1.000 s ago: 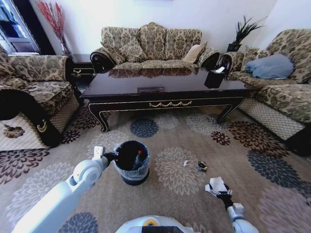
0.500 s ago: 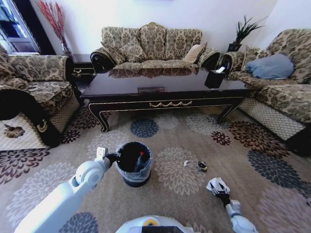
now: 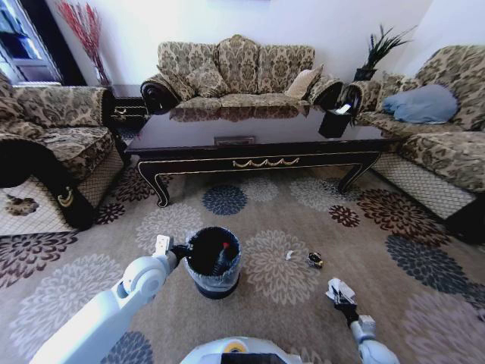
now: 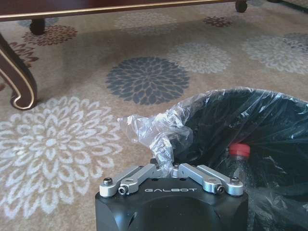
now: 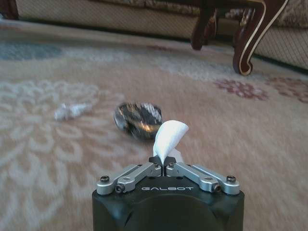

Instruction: Move to the front of the table and pick up the trash from the floor, then place it into the trash bin.

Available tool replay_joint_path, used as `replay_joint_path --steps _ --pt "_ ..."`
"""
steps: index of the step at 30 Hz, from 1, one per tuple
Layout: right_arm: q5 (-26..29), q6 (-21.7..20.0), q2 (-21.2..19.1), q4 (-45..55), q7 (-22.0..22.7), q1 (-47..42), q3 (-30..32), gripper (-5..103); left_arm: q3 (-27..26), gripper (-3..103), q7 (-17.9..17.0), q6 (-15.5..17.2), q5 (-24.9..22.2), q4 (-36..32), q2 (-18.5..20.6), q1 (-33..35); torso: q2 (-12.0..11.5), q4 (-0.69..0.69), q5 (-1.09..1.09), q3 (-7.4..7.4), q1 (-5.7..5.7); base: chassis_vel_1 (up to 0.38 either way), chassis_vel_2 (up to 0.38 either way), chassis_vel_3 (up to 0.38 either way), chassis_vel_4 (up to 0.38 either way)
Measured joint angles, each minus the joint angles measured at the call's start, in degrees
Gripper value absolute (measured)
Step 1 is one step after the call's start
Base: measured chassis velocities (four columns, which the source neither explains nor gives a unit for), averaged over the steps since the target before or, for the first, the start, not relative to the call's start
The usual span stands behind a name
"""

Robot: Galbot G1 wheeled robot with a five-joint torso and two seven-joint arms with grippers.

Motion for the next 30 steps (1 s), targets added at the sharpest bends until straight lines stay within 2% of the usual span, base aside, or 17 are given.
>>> replay_joint_path --steps 5,9,10,14,15,19,21,23,30 --pt "0.24 -0.95 -0.36 6.75 0.51 -2.19 0.74 0 0.85 3 -0.02 0.20 -0.09 0.01 -0.49 -0.61 0.00 -0.02 0.01 0.00 0.00 0.000 0.000 0.000 0.000" --pt "0.83 -2.78 -1.52 21.01 1.11 -7.20 2.20 0 3.45 3 -0.52 0.50 -1.62 1.24 -1.37 -2.42 0.00 0.02 0.00 0.00 0.00 0.000 0.000 0.000 0.000" --pt "0.83 -2.78 -1.52 21.01 1.11 -7.20 2.20 0 3.45 3 -0.52 0.50 -1.62 1.24 -1.37 -2.42 0.00 0.02 0.00 0.00 0.00 0.000 0.000 0.000 0.000" --pt "0.95 -4.55 -2.09 34.10 1.67 -13.41 4.29 0 7.35 3 -0.80 0.53 -1.57 3.24 -2.62 -5.52 0.00 -0.01 0.00 0.00 0.00 0.000 0.000 0.000 0.000" --pt "0.95 -4.55 -2.09 34.10 1.67 -13.41 4.29 0 7.35 3 -0.80 0.53 -1.57 3.24 -2.62 -5.52 0.00 -0.01 0.00 0.00 0.00 0.000 0.000 0.000 0.000" --pt "-0.22 -5.85 -1.97 48.03 2.25 -20.23 5.42 0 11.17 3 -0.86 0.54 -1.25 5.20 -3.96 -8.50 0.00 -0.01 -0.01 0.00 0.00 0.000 0.000 0.000 0.000" --pt "-1.09 -5.98 -1.73 49.99 2.38 -21.18 5.35 0 11.75 3 -0.86 0.54 -1.09 5.59 -4.36 -8.94 0.00 -0.01 -0.01 0.00 0.00 0.000 0.000 0.000 0.000" --pt "-3.88 -6.54 -0.91 55.87 2.93 -23.36 4.11 0 13.33 3 -0.85 0.55 -0.85 6.78 -6.09 -10.22 0.00 -0.01 0.02 0.00 0.00 0.000 0.000 0.000 0.000" --pt "-5.57 -9.55 -0.98 67.01 4.03 -25.52 1.25 0 17.95 3 -1.58 0.15 -1.00 9.01 -10.59 -13.90 0.00 -0.01 0.00 0.00 0.00 0.000 0.000 0.000 0.000"
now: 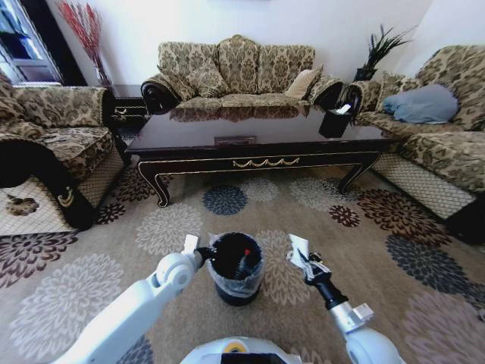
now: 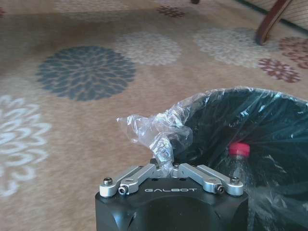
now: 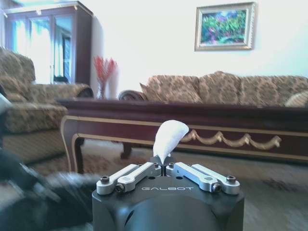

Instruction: Move to the front of the table and pick up the trash from the floor, then place it into the trash bin.

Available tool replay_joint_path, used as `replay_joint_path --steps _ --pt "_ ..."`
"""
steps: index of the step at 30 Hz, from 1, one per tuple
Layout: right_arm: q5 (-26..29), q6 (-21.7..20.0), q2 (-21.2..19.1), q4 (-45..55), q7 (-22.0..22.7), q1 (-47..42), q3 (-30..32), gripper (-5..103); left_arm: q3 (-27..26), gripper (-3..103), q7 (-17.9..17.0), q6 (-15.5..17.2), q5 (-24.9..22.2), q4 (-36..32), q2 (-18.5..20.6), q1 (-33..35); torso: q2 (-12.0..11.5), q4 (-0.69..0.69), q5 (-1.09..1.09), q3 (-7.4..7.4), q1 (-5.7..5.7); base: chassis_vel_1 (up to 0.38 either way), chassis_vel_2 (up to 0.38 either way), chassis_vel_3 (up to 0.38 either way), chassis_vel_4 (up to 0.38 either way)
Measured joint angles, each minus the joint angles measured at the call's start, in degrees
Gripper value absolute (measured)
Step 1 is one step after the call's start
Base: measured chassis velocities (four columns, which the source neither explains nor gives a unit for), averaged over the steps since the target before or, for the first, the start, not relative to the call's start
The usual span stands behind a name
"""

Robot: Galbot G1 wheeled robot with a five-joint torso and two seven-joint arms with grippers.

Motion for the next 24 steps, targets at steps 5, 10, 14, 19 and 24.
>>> replay_joint_path --steps 5,10,14,19,24 --pt "-0.18 -1.17 -1.19 3.70 0.22 -1.32 -1.18 0 4.00 3 -0.84 -0.06 0.24 1.91 -2.11 -2.87 0.00 0.01 0.02 0.00 0.00 0.000 0.000 0.000 0.000" --pt "-3.99 -0.76 -1.15 4.79 -0.73 -2.90 -2.09 0 6.06 3 -1.51 -0.08 0.23 2.79 -3.22 -4.11 0.00 -0.01 0.01 0.00 0.00 0.000 0.000 0.000 0.000" --pt "-7.10 -0.31 -0.75 5.06 -1.41 -3.70 -4.10 0 7.03 3 -2.06 -0.07 0.36 3.31 -3.45 -4.41 0.00 0.01 0.01 0.00 0.00 0.000 0.000 0.000 0.000" --pt "-9.86 0.55 -0.36 2.97 -1.67 -3.51 -5.79 1 7.30 3 -2.69 -0.07 0.34 3.23 -3.84 -4.43 0.00 0.00 0.01 0.00 0.00 0.000 0.000 0.000 0.000" --pt "-10.97 0.74 0.17 2.27 -2.05 -3.37 -6.90 17 7.66 3 -3.12 0.02 0.23 2.68 -3.79 -4.40 0.00 0.01 0.00 0.00 0.00 0.000 0.000 0.000 0.000"
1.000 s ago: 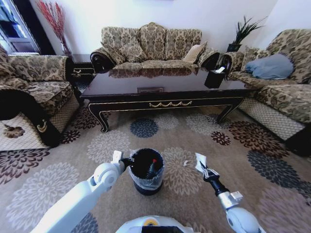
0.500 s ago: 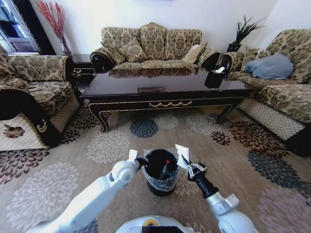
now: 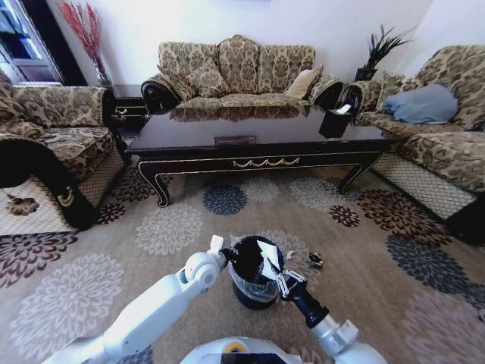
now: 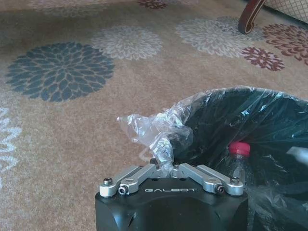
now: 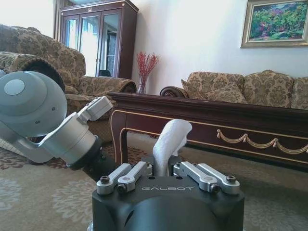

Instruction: Move to the front of the table and pick up the trash from the floor, then place it into the trash bin.

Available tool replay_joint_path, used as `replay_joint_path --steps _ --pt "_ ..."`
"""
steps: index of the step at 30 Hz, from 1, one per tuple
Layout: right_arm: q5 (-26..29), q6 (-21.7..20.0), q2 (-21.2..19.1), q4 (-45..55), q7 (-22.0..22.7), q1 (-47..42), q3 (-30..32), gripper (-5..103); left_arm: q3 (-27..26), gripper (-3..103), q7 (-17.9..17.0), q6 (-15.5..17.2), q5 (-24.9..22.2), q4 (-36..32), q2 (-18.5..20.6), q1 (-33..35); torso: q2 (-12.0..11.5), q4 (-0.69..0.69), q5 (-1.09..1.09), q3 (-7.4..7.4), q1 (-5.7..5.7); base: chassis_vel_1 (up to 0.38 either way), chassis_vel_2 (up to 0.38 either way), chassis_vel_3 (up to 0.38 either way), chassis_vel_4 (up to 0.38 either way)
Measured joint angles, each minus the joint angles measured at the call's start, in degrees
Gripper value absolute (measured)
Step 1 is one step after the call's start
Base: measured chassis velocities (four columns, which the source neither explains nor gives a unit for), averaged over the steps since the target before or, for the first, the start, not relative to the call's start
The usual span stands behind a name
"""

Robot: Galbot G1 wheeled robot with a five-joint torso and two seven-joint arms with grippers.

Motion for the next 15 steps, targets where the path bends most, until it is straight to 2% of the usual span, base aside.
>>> replay_joint_path --steps 3,5,6,8,12,15 --pt "-0.70 0.01 0.25 -1.02 0.08 0.20 -0.69 33 0.16 3 -0.13 0.18 0.14 -0.78 -0.01 0.22 0.00 0.00 0.00 0.00 0.00 0.000 0.000 0.000 0.000" --pt "-0.73 0.03 0.26 -1.17 0.09 0.20 -0.79 33 0.16 3 -0.17 0.25 0.14 -1.07 -0.01 0.38 0.00 -0.01 0.00 0.00 0.00 0.000 0.000 0.000 0.000" --pt "-0.73 0.04 0.26 -1.39 0.13 0.21 -0.83 44 0.18 3 -0.19 0.34 0.20 -1.40 -0.01 0.65 0.00 -0.01 0.00 0.00 0.00 0.000 0.000 0.000 0.000" --pt "-0.73 0.05 0.25 -1.55 0.15 0.26 -0.84 44 0.20 3 -0.21 0.38 0.30 -1.58 0.04 0.84 0.00 -0.01 0.00 0.00 0.00 0.000 0.000 0.000 0.000" --pt "-0.60 0.07 0.22 -2.31 0.24 0.84 -0.99 65 0.11 3 -0.29 0.45 0.47 -2.02 0.21 1.58 0.00 0.00 0.00 0.00 0.00 0.000 0.000 0.000 0.000" --pt "-0.57 0.07 0.21 -2.40 0.25 0.93 -1.09 71 -0.03 3 -0.31 0.45 0.54 -2.21 0.32 1.79 0.00 -0.01 0.00 0.00 0.00 0.000 0.000 0.000 0.000"
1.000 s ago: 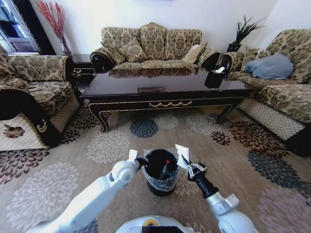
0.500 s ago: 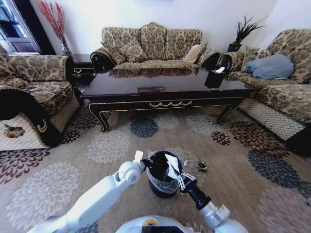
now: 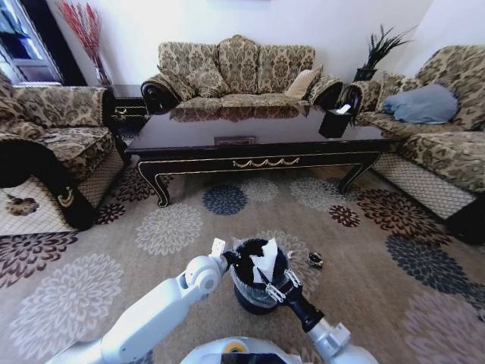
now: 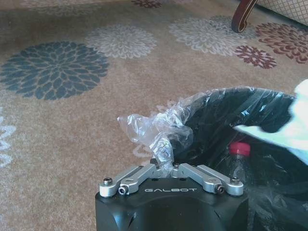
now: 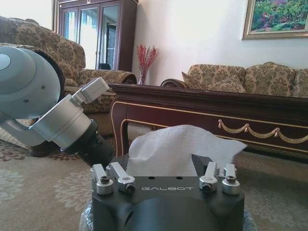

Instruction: Move to the front of the table and pick up the trash from the floor, then place it into the trash bin.

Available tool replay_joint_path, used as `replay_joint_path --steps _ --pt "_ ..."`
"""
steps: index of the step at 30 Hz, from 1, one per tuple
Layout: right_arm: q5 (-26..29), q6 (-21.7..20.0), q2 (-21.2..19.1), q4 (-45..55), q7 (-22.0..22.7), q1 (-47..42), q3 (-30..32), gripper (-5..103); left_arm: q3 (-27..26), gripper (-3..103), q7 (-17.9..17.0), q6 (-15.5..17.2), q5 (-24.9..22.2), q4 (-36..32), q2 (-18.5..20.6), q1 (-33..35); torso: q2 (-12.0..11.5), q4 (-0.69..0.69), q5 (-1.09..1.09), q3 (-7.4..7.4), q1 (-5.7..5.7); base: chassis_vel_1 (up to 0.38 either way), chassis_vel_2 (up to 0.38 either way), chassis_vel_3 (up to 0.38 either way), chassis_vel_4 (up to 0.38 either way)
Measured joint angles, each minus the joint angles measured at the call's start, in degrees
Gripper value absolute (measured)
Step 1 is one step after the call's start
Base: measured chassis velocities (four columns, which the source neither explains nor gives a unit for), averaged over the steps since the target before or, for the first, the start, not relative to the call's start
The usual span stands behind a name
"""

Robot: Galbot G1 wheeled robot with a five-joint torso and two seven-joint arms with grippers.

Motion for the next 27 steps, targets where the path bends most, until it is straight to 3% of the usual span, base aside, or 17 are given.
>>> replay_joint_path --steps 6,19,27 --pt "-0.69 0.33 -0.29 -0.25 -0.25 -0.40 0.09 97 -0.71 3 -0.03 0.00 0.08 -0.37 0.48 0.48 0.00 0.00 0.00 0.00 0.00 0.000 0.000 0.000 0.000" --pt "-0.24 1.03 0.22 -1.04 -0.21 0.18 0.81 100 -3.17 3 0.04 0.00 1.27 -1.43 1.57 2.91 0.00 -0.01 -0.01 0.00 0.00 0.000 0.000 0.000 0.000" --pt "10.53 -2.02 0.65 -5.09 4.40 8.66 4.02 100 -13.41 3 2.49 -0.36 0.84 -2.47 7.91 5.55 0.00 0.02 -0.01 0.00 0.00 0.000 0.000 0.000 0.000"
